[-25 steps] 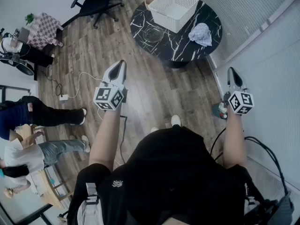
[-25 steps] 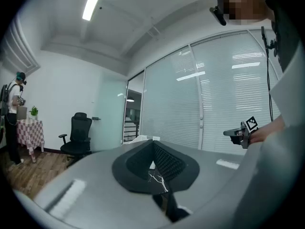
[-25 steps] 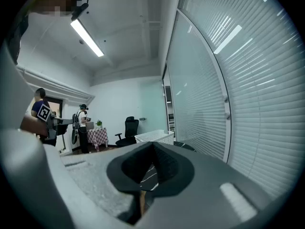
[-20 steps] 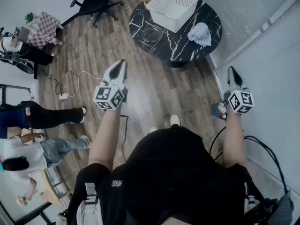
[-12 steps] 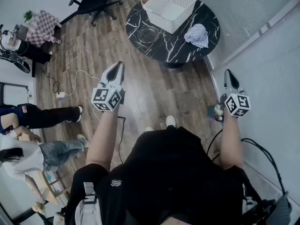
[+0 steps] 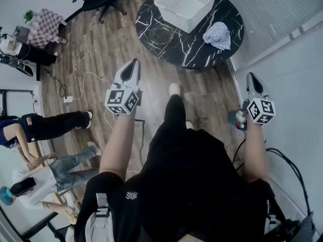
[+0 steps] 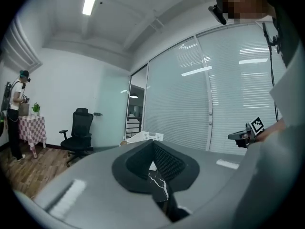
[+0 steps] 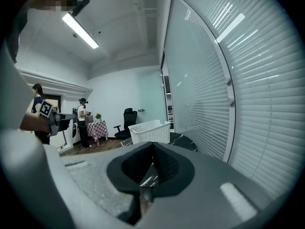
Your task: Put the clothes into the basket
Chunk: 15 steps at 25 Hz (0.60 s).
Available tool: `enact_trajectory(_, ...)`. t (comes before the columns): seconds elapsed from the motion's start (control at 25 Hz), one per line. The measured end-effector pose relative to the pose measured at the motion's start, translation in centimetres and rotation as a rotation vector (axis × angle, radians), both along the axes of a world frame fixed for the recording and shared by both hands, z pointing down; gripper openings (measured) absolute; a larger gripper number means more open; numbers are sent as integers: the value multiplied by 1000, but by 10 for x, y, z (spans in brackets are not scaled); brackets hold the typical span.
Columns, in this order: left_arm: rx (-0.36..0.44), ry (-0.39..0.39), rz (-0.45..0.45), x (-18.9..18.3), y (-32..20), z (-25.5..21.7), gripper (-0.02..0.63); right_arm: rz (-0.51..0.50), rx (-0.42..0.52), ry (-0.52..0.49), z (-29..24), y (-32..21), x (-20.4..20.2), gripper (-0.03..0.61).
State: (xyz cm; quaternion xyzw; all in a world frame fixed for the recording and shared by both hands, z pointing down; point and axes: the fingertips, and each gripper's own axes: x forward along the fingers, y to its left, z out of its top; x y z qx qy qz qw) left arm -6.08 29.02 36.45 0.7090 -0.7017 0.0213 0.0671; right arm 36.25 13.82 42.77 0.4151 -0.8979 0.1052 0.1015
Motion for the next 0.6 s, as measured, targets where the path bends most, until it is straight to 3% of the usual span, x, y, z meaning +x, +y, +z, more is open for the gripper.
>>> enact_trajectory(0.2, 0, -22, 43, -28, -69, 7, 6, 42, -23, -33, 11, -48, -26, 2)
enact_trajectory(0.44, 19, -24, 124, -59, -160, 10, 5, 51, -49, -1, 23, -114, -81, 2)
enact_trajectory(0.6, 5, -10, 226, -74, -216, 18, 5, 65, -60, 13, 25, -161, -117, 2)
